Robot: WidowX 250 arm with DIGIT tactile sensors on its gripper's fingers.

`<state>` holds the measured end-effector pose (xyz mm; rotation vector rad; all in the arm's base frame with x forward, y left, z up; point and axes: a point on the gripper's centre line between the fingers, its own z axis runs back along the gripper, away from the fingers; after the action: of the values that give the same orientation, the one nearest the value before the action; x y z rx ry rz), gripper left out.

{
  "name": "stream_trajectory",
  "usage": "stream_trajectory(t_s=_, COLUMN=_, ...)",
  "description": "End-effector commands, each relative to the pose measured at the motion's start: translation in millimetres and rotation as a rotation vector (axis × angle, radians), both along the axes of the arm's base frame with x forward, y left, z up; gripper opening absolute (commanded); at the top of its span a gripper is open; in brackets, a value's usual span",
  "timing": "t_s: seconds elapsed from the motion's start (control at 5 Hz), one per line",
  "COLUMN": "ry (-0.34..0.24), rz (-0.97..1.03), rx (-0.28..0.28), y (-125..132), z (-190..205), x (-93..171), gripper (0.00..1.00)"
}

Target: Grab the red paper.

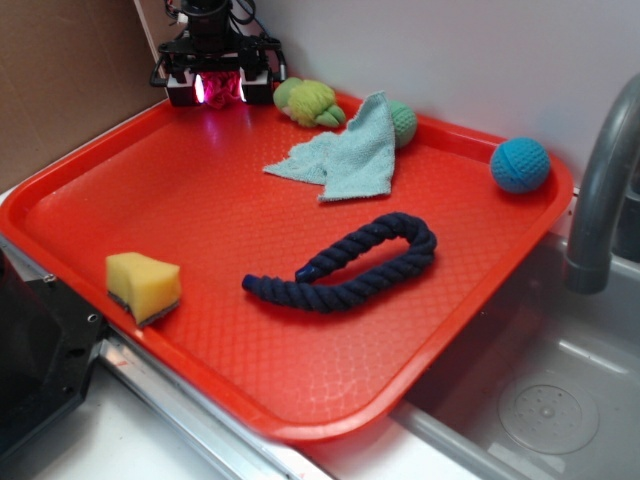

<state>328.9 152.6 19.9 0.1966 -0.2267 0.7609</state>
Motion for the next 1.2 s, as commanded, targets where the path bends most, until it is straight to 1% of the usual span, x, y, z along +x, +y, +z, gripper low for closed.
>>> stream_trajectory(t_s=0.0, ry=-0.075, rz=0.010, rx=0.037, y=15, z=12, x=13, gripper=1.00)
stream_trajectory(t_s=0.2, ry=-0.070, rz=0.023, rx=0.038, y=13, z=13, x=10, gripper=0.00)
stream_trajectory(t_s=0.8, ry=-0.066, rz=0.025, rx=0.037, y=13, z=20, x=1, gripper=0.00)
stream_trajectory(t_s=1.0, ry=-0.063, rz=0.017, rx=0.054, y=14, z=27, x=-6, gripper=0.00)
